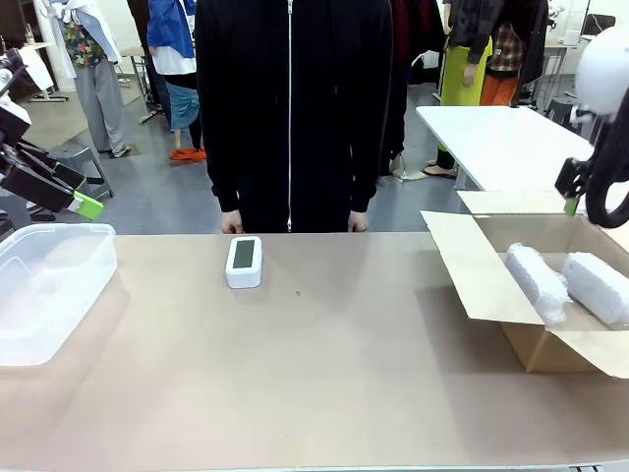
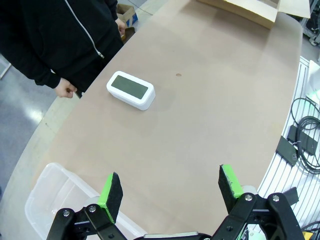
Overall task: Separate and place wrapped and unwrapped clocks.
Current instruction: If the picked Digital clock is wrapped, place it in the Package Box ; if not, place it in the Organizing box.
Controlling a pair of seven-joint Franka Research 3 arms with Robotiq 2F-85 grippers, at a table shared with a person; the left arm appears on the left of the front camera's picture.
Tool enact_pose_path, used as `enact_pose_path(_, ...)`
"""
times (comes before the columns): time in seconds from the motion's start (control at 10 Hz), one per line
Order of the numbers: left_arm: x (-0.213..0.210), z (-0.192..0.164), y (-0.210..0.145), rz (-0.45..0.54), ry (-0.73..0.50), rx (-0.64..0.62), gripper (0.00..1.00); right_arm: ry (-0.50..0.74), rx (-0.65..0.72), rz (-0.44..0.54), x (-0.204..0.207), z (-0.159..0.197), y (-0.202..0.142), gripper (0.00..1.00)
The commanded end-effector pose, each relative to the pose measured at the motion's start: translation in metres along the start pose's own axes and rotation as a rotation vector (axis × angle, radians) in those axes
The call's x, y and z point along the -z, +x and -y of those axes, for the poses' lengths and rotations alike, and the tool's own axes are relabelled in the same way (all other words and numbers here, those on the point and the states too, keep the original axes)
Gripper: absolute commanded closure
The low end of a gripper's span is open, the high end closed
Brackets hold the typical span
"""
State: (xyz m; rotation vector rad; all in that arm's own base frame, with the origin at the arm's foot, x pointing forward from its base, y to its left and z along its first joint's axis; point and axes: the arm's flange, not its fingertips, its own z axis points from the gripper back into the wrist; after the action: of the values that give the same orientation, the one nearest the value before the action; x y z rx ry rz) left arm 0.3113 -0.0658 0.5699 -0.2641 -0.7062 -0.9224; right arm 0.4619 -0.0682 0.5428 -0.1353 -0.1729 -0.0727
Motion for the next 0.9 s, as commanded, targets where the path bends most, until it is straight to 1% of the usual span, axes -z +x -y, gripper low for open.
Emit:
enact_pose_path(0.0, 0.002, 0.0, -0.001, 0.013, -0.008, 0.0, 0.0, 0.039, -0.076, 0.12, -0.032, 0.004, -0.029, 0.0)
enact_pose_path(0.2, 0.002, 0.0, -0.001, 0.013, -0.008, 0.0, 0.0, 0.112, -0.154, 0.181, -0.065, 0.001, -0.041, 0.0)
enact_pose_path(0.3, 0.002, 0.0, -0.001, 0.013, -0.008, 0.0, 0.0, 0.139, -0.178, 0.189, -0.076, -0.004, -0.044, 0.0)
enact_pose_path(0.5, 0.002, 0.0, -0.001, 0.013, -0.008, 0.0, 0.0, 0.231, -0.22, 0.188, -0.08, -0.007, -0.042, 0.0)
enact_pose_path(0.7, 0.002, 0.0, -0.001, 0.013, -0.008, 0.0, 0.0, 0.26, -0.227, 0.163, -0.083, -0.012, -0.044, 0.0)
enact_pose_path(0.8, 0.002, 0.0, -0.001, 0.013, -0.008, 0.0, 0.0, 0.233, -0.224, 0.137, -0.086, -0.016, -0.047, 0.0)
